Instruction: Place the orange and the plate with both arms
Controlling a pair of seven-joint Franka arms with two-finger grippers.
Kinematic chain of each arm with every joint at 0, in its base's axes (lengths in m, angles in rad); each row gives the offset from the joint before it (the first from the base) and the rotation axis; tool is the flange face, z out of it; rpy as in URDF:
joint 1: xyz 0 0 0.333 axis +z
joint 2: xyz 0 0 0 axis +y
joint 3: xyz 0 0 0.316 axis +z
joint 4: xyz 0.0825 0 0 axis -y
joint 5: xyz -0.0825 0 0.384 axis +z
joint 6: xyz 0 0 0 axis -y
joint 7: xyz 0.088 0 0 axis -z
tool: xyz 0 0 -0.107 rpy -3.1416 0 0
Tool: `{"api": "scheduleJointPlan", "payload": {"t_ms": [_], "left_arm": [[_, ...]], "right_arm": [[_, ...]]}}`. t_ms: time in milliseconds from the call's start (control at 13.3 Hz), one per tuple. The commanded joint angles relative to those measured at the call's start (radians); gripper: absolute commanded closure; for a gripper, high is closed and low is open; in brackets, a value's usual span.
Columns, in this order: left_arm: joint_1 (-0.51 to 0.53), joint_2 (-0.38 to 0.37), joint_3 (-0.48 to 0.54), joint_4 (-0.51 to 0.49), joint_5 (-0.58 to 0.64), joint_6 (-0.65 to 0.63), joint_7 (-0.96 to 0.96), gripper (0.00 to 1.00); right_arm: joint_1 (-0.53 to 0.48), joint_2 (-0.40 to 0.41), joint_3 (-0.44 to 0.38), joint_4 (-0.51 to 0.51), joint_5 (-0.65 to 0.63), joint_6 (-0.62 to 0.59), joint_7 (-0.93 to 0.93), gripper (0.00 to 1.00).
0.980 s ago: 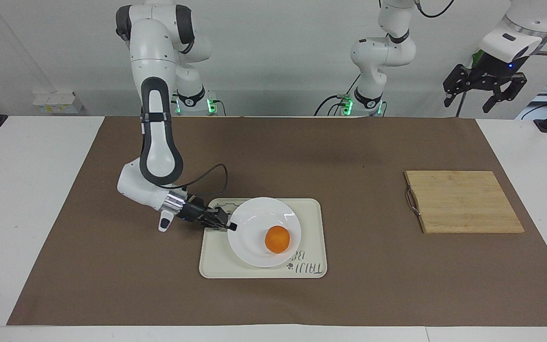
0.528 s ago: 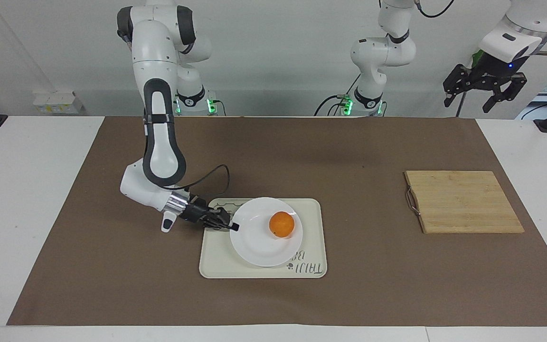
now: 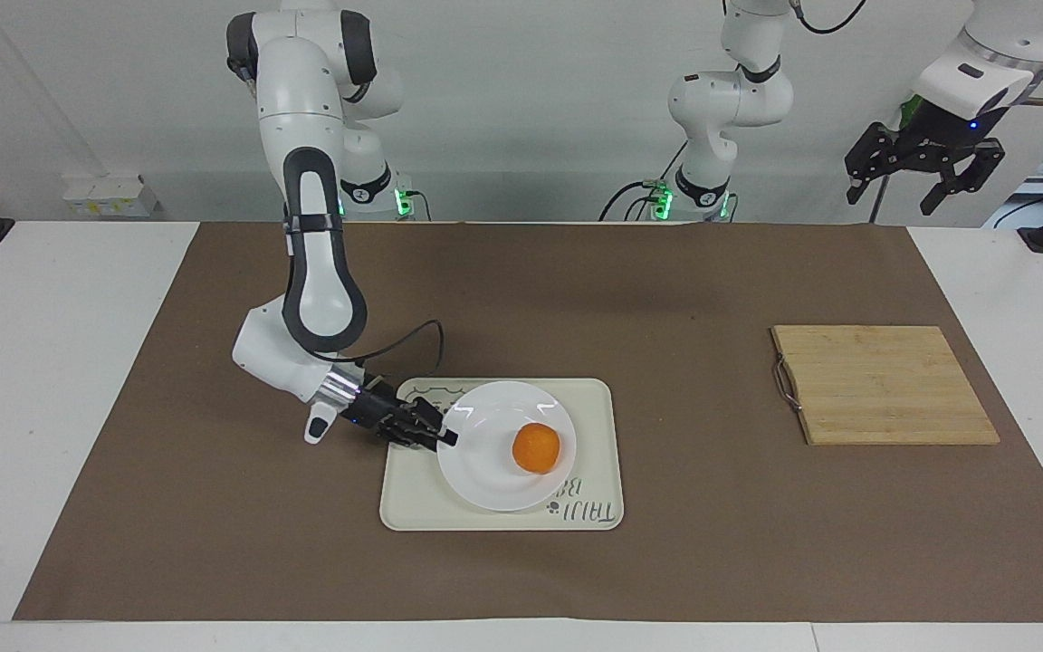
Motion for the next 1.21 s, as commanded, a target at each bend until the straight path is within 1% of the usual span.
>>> {"api": "scheduleJointPlan", "payload": {"t_ms": [0, 75, 226, 377, 528, 603, 829, 904, 1130], "left_arm": [[0.008, 0.003, -0.004, 0.021, 0.000, -0.022, -0.009, 0.00], [0.008, 0.003, -0.004, 0.021, 0.000, -0.022, -0.009, 0.00], [0.008, 0.003, -0.004, 0.021, 0.000, -0.022, -0.009, 0.00], [0.008, 0.003, -0.004, 0.020, 0.000, -0.022, -0.009, 0.00], [0.008, 0.003, -0.004, 0.021, 0.000, -0.022, -0.009, 0.00], [0.008, 0.003, -0.004, 0.021, 0.000, -0.022, -0.009, 0.00], [0.008, 0.003, -0.004, 0.021, 0.000, -0.022, -0.009, 0.00], [0.008, 0.003, -0.004, 0.021, 0.000, -0.022, -0.009, 0.00], [0.008, 0.003, -0.004, 0.021, 0.000, -0.022, -0.009, 0.00]], "right_arm": [[0.010, -0.049, -0.006, 0.002, -0.202, 0.046, 0.134, 0.00], [0.001, -0.071, -0.004, 0.002, -0.286, 0.041, 0.171, 0.00], [-0.006, -0.115, -0.010, -0.009, -0.414, 0.032, 0.215, 0.00], [-0.011, -0.152, -0.027, -0.008, -0.596, 0.008, 0.288, 0.00], [-0.020, -0.205, -0.030, -0.008, -0.788, -0.053, 0.374, 0.00], [-0.022, -0.232, -0.030, -0.008, -0.856, -0.098, 0.402, 0.00], [-0.037, -0.322, -0.029, 0.000, -1.011, -0.259, 0.523, 0.00], [-0.039, -0.348, -0.030, 0.002, -1.043, -0.315, 0.543, 0.00], [-0.033, -0.428, -0.033, 0.003, -1.140, -0.432, 0.630, 0.00]]}}
